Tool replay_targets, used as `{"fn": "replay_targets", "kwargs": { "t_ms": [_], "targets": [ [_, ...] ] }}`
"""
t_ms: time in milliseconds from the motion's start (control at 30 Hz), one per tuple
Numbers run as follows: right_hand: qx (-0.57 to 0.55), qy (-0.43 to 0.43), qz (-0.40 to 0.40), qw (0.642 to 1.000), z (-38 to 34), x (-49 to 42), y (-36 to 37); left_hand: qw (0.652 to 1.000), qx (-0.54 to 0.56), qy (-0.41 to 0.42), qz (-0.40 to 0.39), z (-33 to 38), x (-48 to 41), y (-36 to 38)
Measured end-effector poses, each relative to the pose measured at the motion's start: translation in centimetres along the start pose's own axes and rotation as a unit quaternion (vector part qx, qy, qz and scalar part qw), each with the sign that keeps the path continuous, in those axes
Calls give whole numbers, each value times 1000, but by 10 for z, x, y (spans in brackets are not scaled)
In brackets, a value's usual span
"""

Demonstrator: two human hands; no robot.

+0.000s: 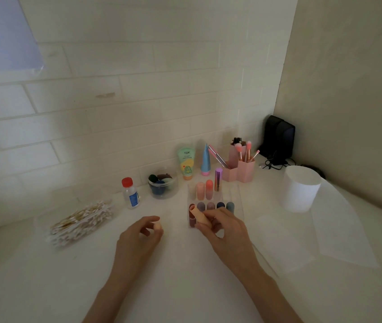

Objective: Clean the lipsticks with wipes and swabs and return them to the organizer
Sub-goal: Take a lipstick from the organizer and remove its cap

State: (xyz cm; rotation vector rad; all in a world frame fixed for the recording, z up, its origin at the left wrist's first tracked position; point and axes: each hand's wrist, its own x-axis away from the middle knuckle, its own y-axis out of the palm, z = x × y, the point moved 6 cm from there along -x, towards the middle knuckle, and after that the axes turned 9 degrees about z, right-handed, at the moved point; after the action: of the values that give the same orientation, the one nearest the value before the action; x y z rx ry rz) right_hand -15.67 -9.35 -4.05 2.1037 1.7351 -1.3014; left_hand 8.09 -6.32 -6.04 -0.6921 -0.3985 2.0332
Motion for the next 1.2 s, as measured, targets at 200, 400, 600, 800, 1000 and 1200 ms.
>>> {"fn": "replay_targets", "kwargs": {
  "t_ms": [200,400,600,800,1000,1200],
  "targets": [
    [7,18,-8,1000,-2,0,-1,998,-67,12,14,-1,2,6],
    [-1,48,-32,998,-2,1,3,996,-55,58,46,11,4,-3],
    [-60,107,-47,991,-3,4,6,986,145,76,-4,59,17,10],
    [-61,87,-68,992,-9,7,5,972,233,22,-5,67,22,21],
    [-57,66,-101,991,-14,10,8,971,238,-5,8,64,24,24],
    [-98,112,-155,977,-13,14,16,971,237,9,-5,65,22,21]
  ]
}}
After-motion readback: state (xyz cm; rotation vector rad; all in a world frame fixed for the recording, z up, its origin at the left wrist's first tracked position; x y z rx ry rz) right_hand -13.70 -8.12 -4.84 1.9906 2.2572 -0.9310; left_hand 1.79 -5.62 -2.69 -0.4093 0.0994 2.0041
